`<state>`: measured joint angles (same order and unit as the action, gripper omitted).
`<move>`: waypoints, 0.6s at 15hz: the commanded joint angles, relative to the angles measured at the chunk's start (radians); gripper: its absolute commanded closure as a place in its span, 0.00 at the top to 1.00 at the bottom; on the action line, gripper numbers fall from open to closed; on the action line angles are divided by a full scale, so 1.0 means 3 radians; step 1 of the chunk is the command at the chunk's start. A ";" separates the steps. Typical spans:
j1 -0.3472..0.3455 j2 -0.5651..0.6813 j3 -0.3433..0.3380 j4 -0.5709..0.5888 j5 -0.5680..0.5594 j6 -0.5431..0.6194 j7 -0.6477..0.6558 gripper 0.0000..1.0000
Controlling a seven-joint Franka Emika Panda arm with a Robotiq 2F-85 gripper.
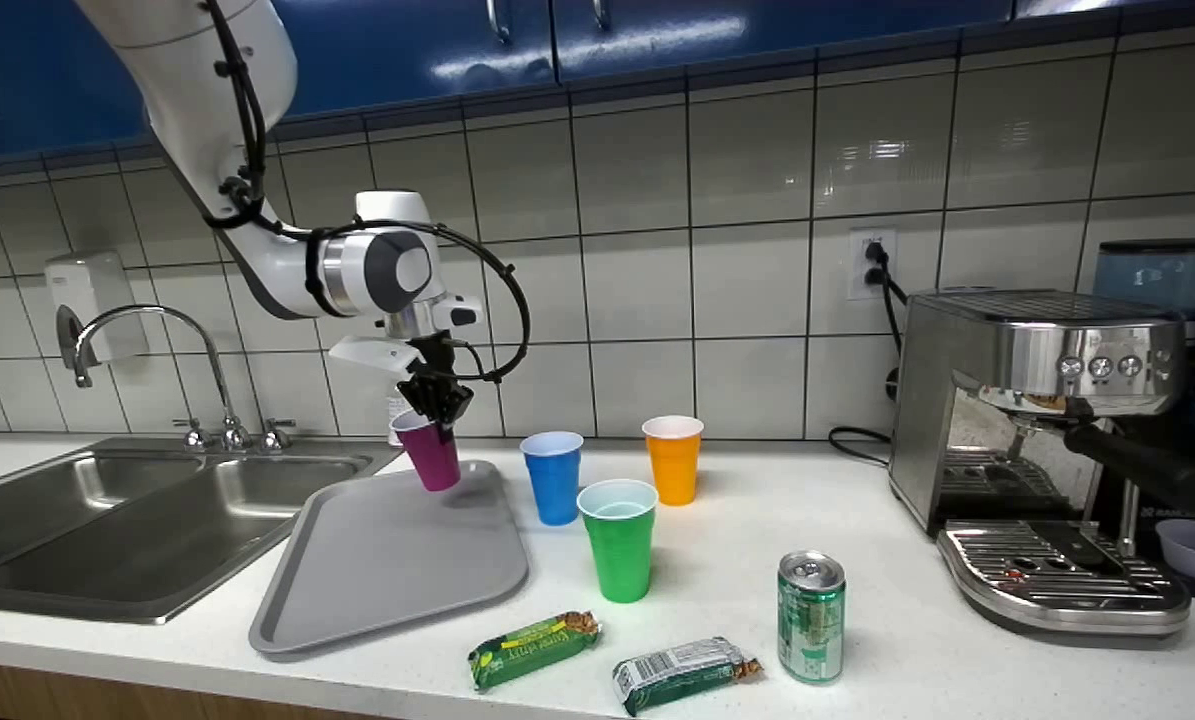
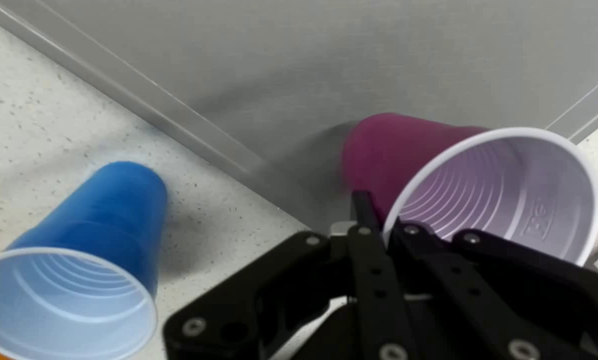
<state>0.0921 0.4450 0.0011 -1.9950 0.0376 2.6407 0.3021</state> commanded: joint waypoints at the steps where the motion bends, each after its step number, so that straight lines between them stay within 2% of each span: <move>1: -0.0079 0.0229 0.0022 0.0401 0.0096 -0.0163 -0.0166 0.01; 9: -0.0161 0.0605 0.0018 0.0985 0.0152 -0.0298 -0.0215 0.01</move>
<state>0.0618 0.5756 0.0008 -1.7982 0.0580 2.6079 0.2773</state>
